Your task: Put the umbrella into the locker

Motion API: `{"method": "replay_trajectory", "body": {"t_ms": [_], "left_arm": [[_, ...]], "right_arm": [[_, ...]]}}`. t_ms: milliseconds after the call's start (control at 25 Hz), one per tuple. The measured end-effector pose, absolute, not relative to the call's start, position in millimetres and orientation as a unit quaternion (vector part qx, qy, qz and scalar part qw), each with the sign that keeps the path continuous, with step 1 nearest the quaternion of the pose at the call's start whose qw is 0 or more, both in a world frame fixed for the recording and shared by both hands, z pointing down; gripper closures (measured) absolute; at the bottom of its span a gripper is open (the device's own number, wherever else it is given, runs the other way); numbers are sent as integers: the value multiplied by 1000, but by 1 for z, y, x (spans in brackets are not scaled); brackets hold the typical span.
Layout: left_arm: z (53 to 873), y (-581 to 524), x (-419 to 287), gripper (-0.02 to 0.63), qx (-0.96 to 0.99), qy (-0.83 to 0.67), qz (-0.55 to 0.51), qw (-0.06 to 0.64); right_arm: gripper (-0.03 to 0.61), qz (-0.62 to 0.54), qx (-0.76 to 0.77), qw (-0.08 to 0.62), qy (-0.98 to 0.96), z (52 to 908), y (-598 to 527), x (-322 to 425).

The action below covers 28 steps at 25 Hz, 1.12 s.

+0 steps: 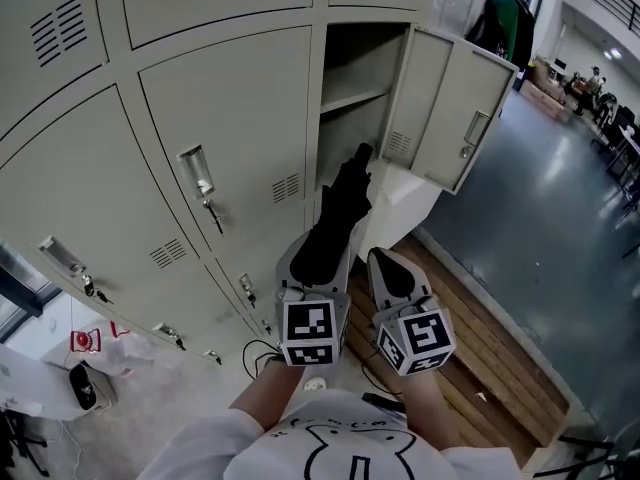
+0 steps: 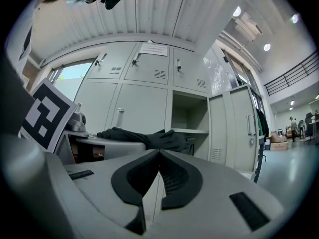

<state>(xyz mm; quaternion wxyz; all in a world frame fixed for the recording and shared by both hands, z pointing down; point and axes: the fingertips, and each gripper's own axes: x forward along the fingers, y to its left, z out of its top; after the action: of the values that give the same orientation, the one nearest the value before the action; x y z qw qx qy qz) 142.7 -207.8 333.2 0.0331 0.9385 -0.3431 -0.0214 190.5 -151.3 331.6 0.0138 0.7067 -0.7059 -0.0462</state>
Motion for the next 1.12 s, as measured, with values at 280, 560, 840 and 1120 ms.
{"method": "replay_trajectory", "body": {"t_ms": [280,560,840,1120], "left_arm": [[352,-251,177,380,933,-355,-2,50],[364,-280,207,380,920,-386,21,68],[373,-298,237,380,902,-424,31,74],[384,-320,269,380,871,-485,32,77]], "right_arm": [[552,-17,712,19,-702,354,-184,222],[552,-10,710,18,-704,355,-213,250],[552,-9,689,12,-724,354,-236,284],[552,8,643,19,-766,368,-260,320]]}}
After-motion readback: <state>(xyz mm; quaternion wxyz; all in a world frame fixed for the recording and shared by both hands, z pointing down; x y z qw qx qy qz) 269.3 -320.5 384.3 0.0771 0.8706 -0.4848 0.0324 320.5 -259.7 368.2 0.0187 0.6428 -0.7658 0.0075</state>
